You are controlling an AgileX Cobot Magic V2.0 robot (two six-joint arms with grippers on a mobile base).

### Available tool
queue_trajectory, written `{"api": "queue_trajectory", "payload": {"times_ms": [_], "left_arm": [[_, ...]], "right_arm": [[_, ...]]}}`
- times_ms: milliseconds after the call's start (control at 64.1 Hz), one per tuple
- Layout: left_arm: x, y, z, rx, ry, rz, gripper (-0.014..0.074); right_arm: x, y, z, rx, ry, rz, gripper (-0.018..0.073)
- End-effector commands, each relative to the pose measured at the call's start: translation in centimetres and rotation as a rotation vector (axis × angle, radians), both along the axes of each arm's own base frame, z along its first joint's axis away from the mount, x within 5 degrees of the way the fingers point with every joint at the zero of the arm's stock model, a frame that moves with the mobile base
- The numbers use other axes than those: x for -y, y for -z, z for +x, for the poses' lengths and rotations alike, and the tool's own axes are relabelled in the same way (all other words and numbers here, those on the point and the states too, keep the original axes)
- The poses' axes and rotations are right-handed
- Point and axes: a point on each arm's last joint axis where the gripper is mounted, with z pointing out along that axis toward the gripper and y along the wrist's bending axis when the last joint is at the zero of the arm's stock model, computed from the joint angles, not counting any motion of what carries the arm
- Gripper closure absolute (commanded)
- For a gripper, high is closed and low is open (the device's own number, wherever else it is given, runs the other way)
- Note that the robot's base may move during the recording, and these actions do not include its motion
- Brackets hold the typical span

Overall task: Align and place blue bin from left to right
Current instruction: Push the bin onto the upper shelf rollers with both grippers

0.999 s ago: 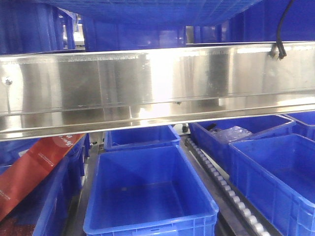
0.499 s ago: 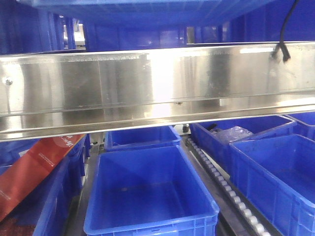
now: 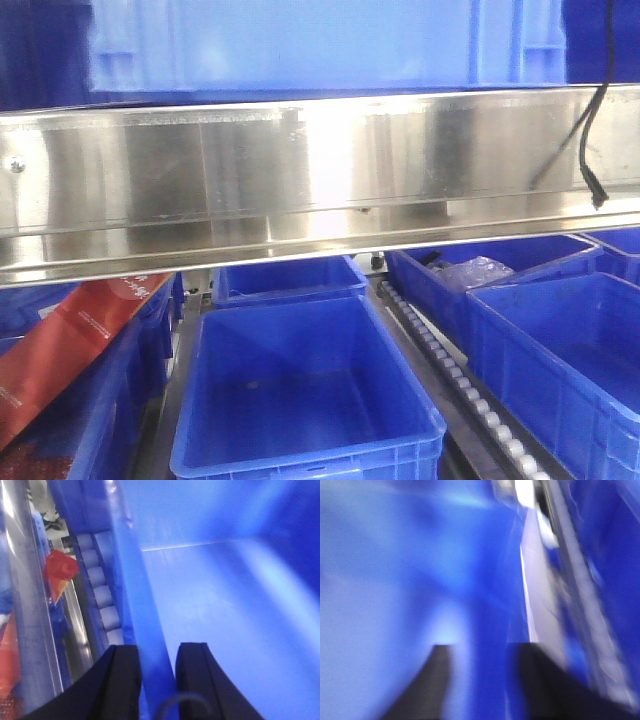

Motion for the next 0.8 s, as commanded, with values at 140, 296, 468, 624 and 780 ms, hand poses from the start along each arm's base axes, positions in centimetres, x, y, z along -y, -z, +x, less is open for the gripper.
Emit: {"api": "queue_trajectory", "payload": {"times_ms": [140,296,468,624,780], "left_arm": [[1.4,-1.9,-1.1,0.074,0.065,-0.078,0.0041],[1.2,-3.1,-1.6,0.113,0.066,-0.086,0.0011],[0.9,-6.4,-3.7,0.214,0.083,-0.13,0.0015],[0.3,-9.2,-6.0,0.294,0.088,-0.15,0.0132],[0.0,-10.5,-7.3,0.328,0.093,-0.15,0.0551]], "right_arm": [[-0.3,-1.1,-0.2,0.061,-0.007,0.023,-0.0008],[-0.2,-2.2,-1.1,0.069,-0.01,0.023,0.0],[0.1,-5.0,-3.5,0.097,-0.015,0.023,0.0003],[0.4,-7.5,-6.2,0.104,-0.023,0.019,0.0208],[0.6,-8.5,-7.9,0.075,-0.028,0.005,0.0574]]}}
